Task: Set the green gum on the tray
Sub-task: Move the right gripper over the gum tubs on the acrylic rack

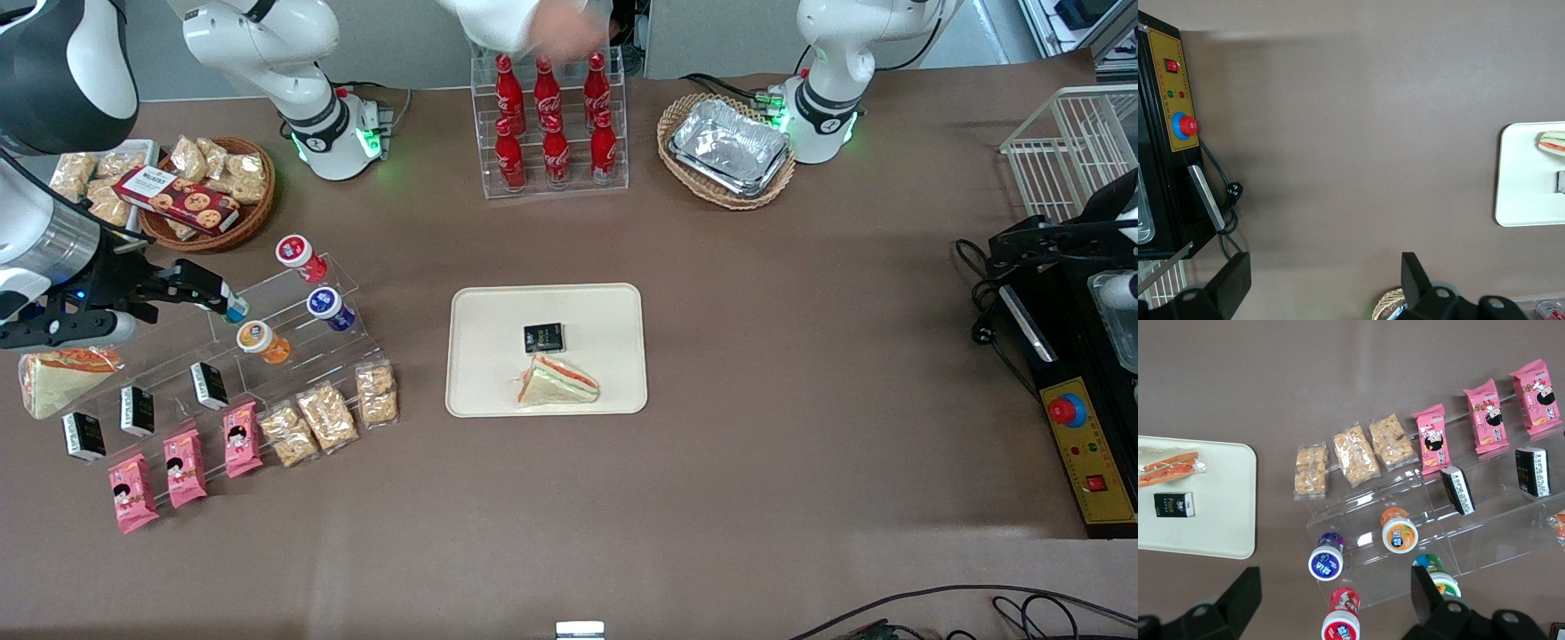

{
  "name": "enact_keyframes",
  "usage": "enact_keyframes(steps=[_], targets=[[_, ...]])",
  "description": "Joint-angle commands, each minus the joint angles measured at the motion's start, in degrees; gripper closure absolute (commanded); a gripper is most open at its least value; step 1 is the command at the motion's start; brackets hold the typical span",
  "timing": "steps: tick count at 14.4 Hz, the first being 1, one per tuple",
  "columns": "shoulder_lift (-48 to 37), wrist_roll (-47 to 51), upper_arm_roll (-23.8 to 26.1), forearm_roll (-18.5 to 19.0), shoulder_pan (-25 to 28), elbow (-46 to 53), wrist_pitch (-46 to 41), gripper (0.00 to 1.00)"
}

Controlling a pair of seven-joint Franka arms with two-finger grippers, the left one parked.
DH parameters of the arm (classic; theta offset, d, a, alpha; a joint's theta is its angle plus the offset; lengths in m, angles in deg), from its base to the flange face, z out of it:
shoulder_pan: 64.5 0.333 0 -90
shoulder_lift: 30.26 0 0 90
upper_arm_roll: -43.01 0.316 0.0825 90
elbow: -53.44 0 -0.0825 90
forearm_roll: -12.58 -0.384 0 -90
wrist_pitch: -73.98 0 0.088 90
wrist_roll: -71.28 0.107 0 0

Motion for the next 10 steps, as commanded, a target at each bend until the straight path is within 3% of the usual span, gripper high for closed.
enact_keyframes(steps=[1,4,7,10], targets=[[0.53,-0.93,-0.04,2.64,-0.06,1.27,0.02,0.00],[0.18,-1.72,0.22,4.85,0.21,1.27,-0.24,0.00],[-0.96,-15.04,-0.30,4.77,-0.32,0.49,-1.04,0.00],[-3.94,-17.11,-1.79,4.50,-0.76,0.31,-4.62,0.00]])
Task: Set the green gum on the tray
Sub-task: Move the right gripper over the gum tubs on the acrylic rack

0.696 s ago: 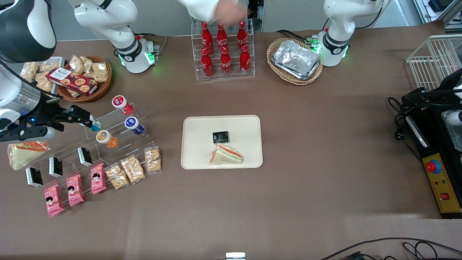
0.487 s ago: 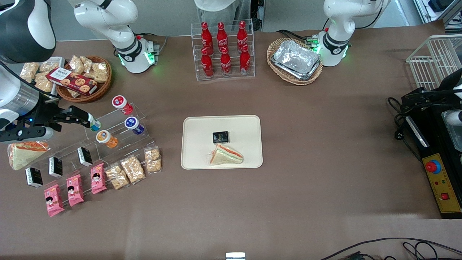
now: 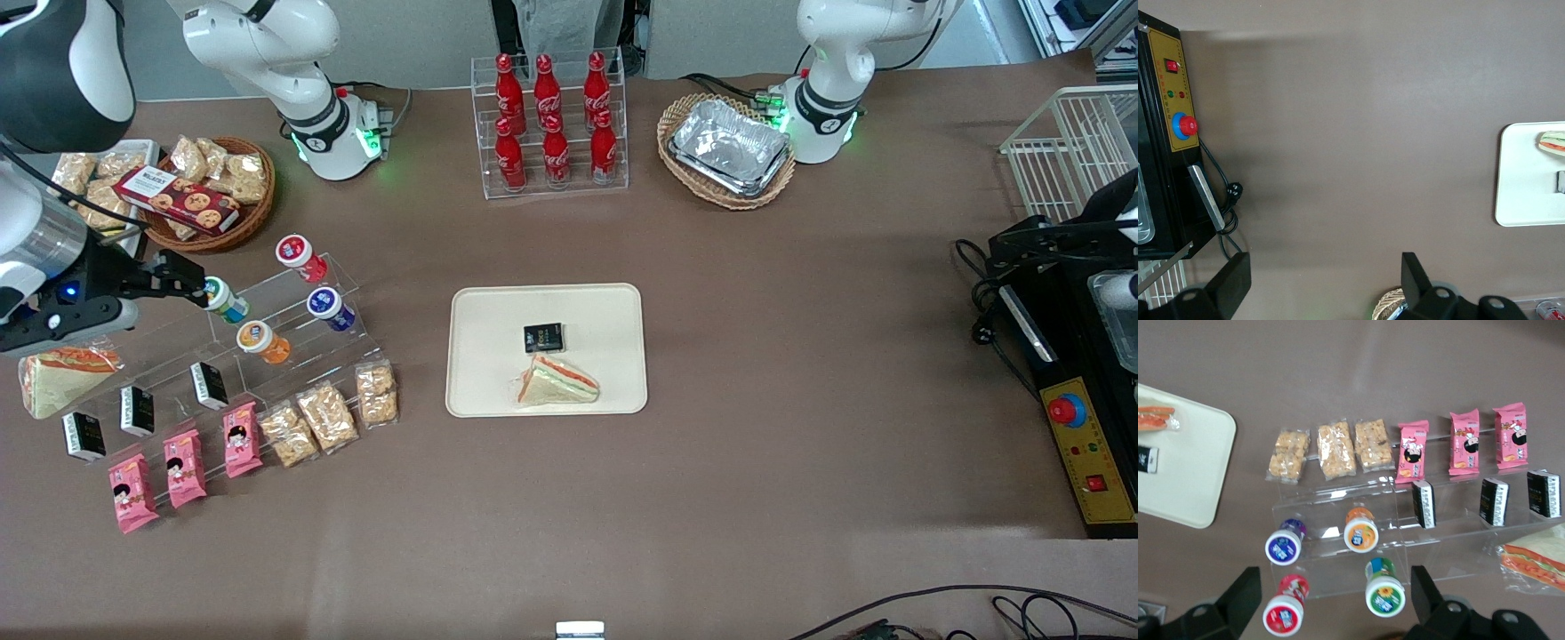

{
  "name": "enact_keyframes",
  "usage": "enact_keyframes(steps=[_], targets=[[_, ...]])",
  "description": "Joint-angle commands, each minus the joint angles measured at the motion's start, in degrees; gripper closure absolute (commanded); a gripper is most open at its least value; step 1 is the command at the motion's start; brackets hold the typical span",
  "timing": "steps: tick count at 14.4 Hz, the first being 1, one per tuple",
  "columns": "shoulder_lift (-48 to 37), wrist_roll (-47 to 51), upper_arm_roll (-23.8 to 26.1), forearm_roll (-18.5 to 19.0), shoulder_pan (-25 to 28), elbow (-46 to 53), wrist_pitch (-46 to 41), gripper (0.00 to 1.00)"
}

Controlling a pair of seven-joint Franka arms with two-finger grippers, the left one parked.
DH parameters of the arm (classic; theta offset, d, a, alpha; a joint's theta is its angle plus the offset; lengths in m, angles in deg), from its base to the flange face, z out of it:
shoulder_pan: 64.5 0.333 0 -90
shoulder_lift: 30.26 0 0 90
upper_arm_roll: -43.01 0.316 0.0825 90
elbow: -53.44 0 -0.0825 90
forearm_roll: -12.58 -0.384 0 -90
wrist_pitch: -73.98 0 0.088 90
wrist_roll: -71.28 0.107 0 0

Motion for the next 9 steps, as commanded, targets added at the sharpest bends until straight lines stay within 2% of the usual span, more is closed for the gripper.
enact_keyframes(steps=[1,6,9], targets=[[-4.64,-3.14,-1.06,0.43,-0.72,-0.34,-5.49,0.00],[-10.79,-3.67,-4.30,0.16,-0.81,-3.76,-9.89,0.00],[-14.13,-6.48,-5.18,0.16,-0.99,-8.94,-8.85,0.00]])
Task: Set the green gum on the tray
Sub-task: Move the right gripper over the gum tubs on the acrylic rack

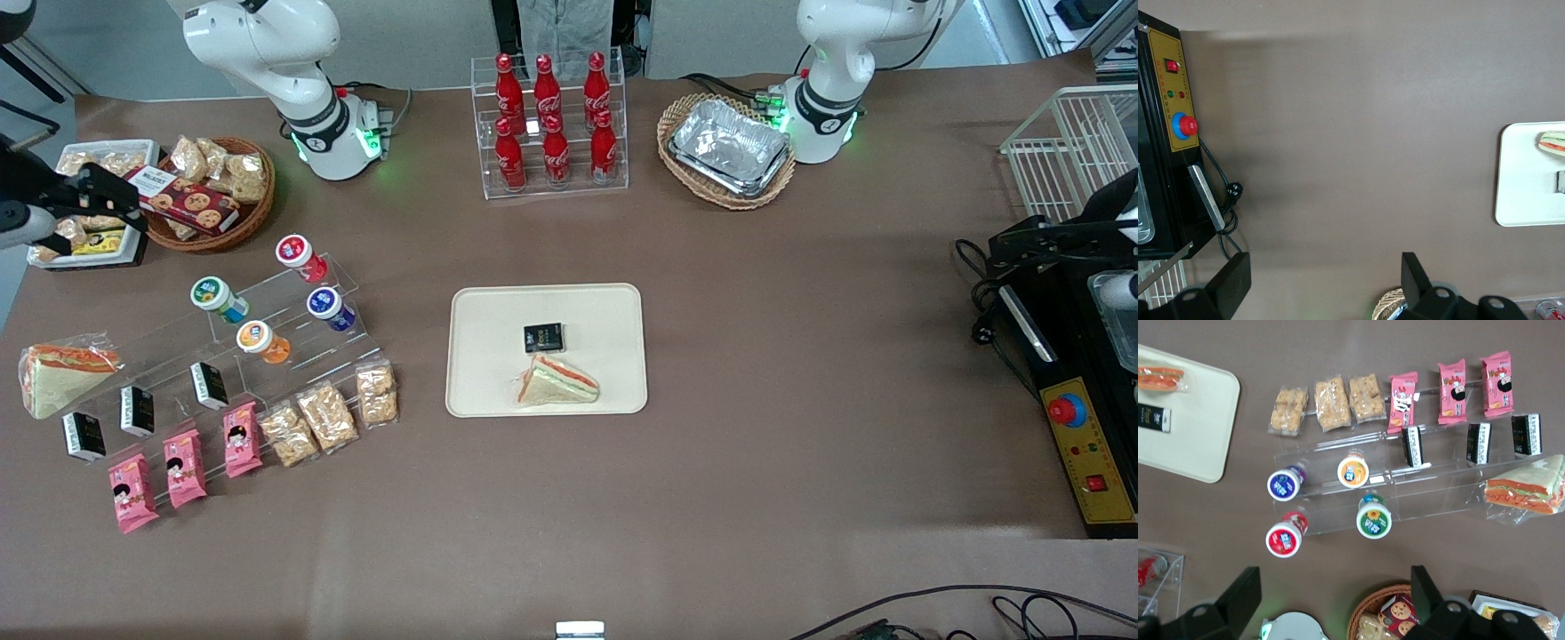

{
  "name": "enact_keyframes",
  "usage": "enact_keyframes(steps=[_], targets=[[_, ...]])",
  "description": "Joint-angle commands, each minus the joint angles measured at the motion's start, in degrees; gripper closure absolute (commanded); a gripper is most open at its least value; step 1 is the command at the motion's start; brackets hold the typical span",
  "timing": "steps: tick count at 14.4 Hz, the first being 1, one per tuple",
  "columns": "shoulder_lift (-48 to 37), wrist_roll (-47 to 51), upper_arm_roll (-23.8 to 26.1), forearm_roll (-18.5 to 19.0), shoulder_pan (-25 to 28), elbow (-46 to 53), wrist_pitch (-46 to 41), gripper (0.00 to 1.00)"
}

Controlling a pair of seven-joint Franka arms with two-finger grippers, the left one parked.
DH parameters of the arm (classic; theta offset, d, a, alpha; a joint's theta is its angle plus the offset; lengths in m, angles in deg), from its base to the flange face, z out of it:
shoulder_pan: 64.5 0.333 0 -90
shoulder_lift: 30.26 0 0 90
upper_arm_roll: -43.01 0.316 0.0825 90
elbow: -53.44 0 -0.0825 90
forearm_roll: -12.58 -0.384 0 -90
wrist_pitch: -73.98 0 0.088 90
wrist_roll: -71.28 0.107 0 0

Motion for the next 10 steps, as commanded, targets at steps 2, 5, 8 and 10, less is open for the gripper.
enact_keyframes(steps=[2,5,8,10], targets=[[-5.92,-3.28,-1.27,0.68,0.05,-10.27,3.27,0.00],[-11.70,-5.13,-2.50,0.86,-0.04,-22.47,12.47,0.00],[-14.63,-5.13,-2.76,1.39,-0.30,-32.25,19.62,0.00],[-14.45,-5.22,-2.68,1.48,-1.97,-35.94,24.43,0.00]])
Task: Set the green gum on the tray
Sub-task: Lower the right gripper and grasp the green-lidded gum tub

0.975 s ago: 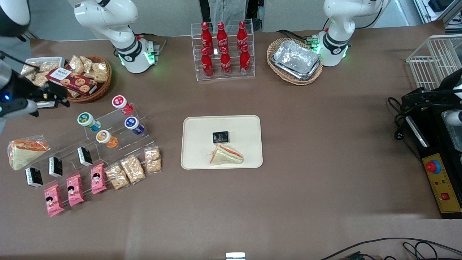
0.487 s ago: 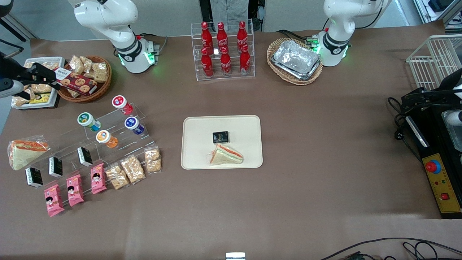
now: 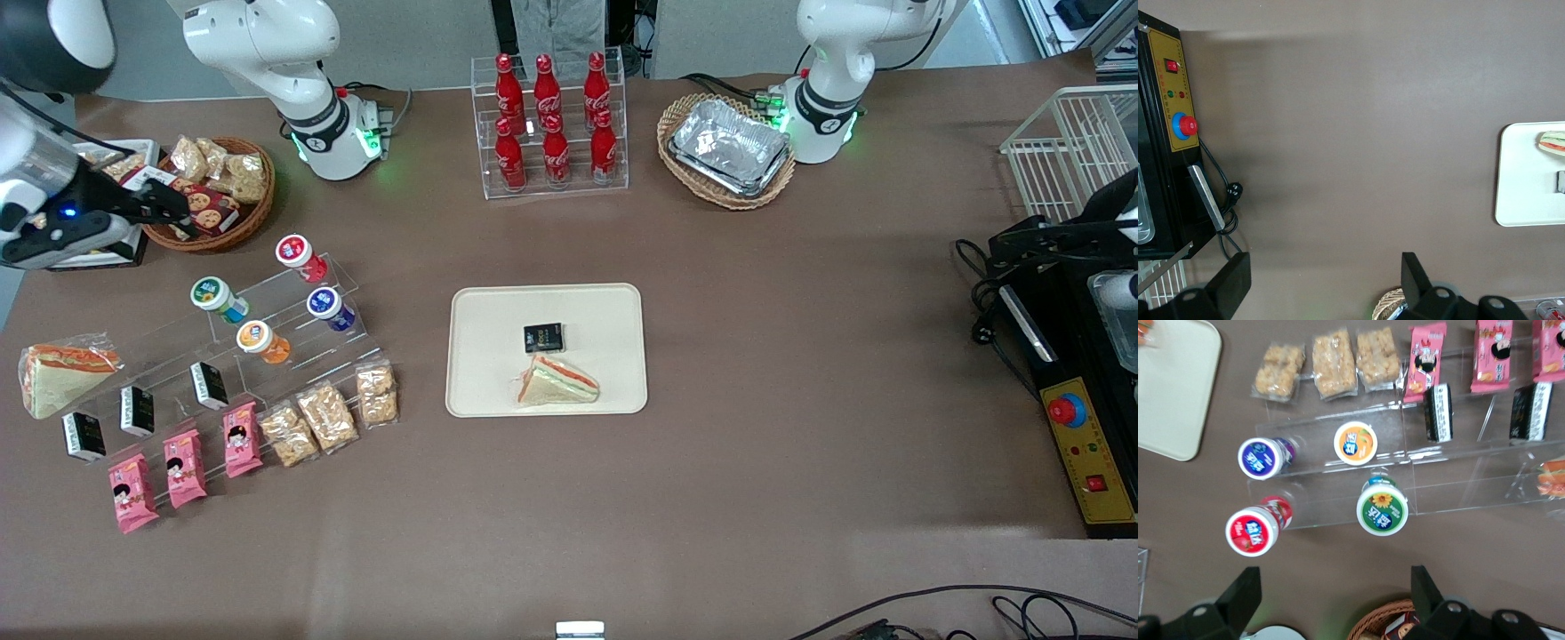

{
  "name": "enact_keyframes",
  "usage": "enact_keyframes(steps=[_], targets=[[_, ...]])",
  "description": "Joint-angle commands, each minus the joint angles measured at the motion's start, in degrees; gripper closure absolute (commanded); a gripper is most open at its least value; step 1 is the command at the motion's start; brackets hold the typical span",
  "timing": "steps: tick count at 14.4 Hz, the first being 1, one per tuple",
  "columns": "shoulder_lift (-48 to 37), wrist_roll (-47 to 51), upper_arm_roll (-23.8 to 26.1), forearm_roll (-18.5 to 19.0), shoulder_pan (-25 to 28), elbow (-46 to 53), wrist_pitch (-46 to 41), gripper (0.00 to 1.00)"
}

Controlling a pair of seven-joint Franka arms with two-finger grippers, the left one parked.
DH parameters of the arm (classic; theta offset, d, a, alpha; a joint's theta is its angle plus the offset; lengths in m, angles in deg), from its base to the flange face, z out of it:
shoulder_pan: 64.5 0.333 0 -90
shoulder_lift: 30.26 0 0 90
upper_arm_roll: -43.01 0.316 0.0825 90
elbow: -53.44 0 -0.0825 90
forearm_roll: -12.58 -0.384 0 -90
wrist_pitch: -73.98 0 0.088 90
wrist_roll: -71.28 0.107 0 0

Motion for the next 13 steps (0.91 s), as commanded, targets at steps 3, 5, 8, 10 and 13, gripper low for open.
enact_keyframes(steps=[3,5,8,10,13], targets=[[-2.96,-2.18,0.02,0.95,-2.53,-12.99,13.96,0.00],[-2.35,-2.18,0.02,0.95,-2.80,-15.01,17.13,0.00],[-1.21,-2.36,-0.07,0.95,-3.06,-17.92,22.58,0.00],[0.63,-2.45,-0.07,0.95,-3.76,-18.27,24.78,0.00],[3.36,-5.25,-1.20,0.95,-4.38,-18.28,28.30,0.00]])
